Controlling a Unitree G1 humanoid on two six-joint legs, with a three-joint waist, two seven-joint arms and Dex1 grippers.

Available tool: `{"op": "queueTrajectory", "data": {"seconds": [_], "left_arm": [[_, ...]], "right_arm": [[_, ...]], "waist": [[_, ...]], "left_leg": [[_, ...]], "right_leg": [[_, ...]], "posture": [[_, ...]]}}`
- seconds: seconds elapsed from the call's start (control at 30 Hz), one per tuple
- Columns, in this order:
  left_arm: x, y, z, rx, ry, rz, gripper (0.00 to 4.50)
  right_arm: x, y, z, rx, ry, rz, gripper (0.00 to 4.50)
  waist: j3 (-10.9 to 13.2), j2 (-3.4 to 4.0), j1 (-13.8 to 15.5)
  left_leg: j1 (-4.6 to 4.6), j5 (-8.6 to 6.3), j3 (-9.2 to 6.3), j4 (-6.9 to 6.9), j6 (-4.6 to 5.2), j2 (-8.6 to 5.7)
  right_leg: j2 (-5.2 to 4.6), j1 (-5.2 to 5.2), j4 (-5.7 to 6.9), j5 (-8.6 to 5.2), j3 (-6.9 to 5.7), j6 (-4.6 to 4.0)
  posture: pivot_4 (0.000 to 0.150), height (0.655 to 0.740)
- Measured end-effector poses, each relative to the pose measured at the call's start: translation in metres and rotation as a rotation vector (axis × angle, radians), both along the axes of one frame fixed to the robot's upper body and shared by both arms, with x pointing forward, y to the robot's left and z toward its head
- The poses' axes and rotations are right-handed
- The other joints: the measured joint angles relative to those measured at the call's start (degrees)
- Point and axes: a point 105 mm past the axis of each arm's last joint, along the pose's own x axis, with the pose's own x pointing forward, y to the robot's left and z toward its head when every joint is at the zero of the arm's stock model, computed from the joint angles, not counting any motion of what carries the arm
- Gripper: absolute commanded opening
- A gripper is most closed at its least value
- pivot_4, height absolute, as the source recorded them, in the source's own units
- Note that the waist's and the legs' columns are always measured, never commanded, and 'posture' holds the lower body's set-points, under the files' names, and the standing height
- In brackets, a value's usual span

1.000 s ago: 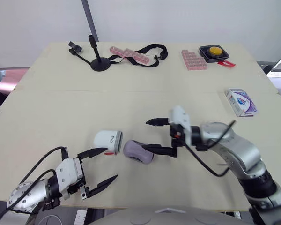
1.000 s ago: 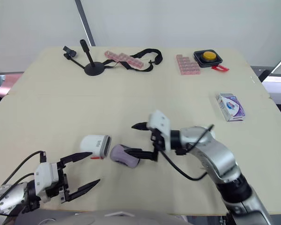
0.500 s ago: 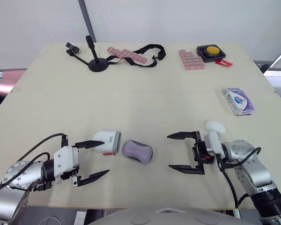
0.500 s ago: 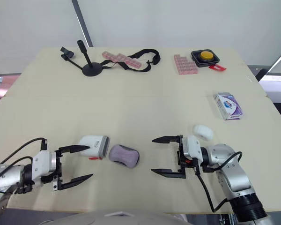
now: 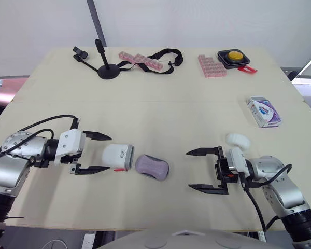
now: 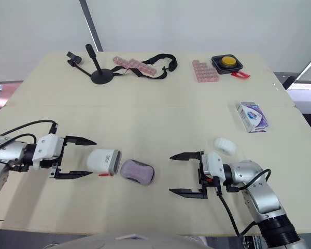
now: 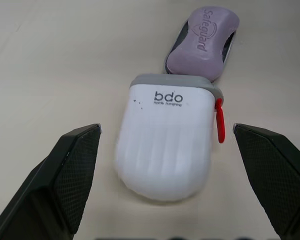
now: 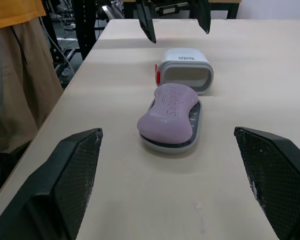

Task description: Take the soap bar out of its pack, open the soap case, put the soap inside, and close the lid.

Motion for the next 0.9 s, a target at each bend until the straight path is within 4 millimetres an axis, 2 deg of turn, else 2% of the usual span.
{"op": "queueTrajectory", "data": {"seconds": [0.43, 0.77, 0.9], "left_arm": [[0.012, -0.008, -0.023, 0.128, 0.061, -0.125, 4.50], [0.016, -0.016, -0.028, 0.121, 0.040, -0.131, 4.50], [0.017, -0.017, -0.029, 0.116, 0.030, -0.127, 4.50]], "right_arm": [[0.003, -0.002, 0.000, 0.004, 0.005, -0.034, 4.49], [0.002, -0.010, -0.004, 0.041, 0.005, -0.124, 4.49], [0.000, -0.017, -0.014, 0.052, 0.022, -0.171, 4.49]], "waist": [[-0.01, -0.01, 0.35], [-0.01, -0.02, 0.44], [-0.02, -0.04, 0.51]], "left_leg": [[-0.49, 0.02, -0.12, 0.24, -0.03, 0.01], [-0.53, 0.00, -0.13, 0.26, 0.02, 0.03], [-0.56, -0.03, -0.14, 0.28, 0.07, 0.02]], "right_leg": [[0.00, -0.36, 0.36, -0.02, -0.21, -0.04], [-0.02, -0.38, 0.32, -0.02, -0.21, -0.04], [-0.06, -0.38, 0.33, -0.02, -0.24, -0.05]], "posture": [[0.150, 0.7160], [0.150, 0.7160], [0.150, 0.7160]]}}
